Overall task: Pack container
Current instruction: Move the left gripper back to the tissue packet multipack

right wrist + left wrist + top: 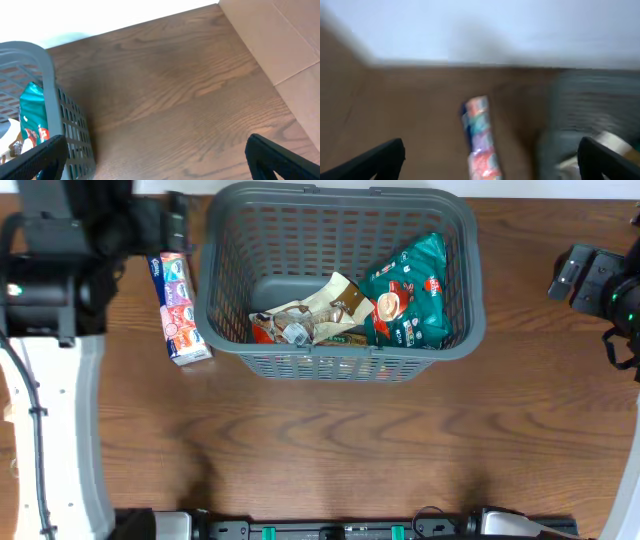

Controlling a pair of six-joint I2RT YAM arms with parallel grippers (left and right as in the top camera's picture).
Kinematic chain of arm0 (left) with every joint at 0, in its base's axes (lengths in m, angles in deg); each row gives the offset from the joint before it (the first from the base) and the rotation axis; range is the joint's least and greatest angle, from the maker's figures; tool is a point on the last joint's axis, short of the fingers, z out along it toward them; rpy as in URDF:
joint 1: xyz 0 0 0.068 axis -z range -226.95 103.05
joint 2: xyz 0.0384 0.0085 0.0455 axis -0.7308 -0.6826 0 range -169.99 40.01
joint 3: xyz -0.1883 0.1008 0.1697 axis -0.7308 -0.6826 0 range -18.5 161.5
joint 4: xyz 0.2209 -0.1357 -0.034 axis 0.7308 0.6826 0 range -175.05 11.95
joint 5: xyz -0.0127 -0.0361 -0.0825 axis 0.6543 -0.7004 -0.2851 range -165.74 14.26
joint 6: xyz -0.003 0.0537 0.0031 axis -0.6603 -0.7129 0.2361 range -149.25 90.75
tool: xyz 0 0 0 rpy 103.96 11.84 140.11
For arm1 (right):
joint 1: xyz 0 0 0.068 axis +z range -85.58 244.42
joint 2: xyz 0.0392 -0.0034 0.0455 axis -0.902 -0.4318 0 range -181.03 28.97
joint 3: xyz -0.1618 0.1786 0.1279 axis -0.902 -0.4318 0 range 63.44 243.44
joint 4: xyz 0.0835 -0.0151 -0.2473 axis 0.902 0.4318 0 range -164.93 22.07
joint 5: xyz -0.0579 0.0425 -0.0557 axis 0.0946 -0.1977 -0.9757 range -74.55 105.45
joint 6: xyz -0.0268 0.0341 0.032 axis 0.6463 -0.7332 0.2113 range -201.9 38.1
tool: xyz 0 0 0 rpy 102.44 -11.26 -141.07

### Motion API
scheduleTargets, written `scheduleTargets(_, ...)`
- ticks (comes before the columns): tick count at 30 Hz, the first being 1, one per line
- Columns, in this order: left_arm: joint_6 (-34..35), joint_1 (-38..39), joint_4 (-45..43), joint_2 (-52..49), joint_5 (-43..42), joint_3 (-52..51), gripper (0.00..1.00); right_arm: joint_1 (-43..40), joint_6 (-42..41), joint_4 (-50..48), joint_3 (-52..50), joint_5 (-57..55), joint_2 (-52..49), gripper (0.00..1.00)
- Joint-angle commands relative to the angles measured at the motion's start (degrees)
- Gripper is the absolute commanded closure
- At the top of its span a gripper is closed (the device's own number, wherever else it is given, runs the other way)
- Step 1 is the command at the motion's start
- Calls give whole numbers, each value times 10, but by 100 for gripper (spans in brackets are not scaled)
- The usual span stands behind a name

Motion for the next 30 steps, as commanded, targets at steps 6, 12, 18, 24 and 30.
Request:
scheduleTargets(6,182,-111,55,-80,26,-5,0,-3,-6,1,7,-8,-1,1)
scheduleTargets(12,182,-118,88,-185,-18,-5,0,-3,-6,1,7,-8,-1,1)
scheduleTargets(18,174,-118,77,-270,-116,-5,0,-3,-6,1,7,-8,-1,1)
scheduleTargets(24,82,-112,75,-321,-156,-8,0,-3,-6,1,7,-8,-1,1)
scheduleTargets(30,18,-92,75,-339,-156,-15,1,-3,-6,1,7,-8,-1,1)
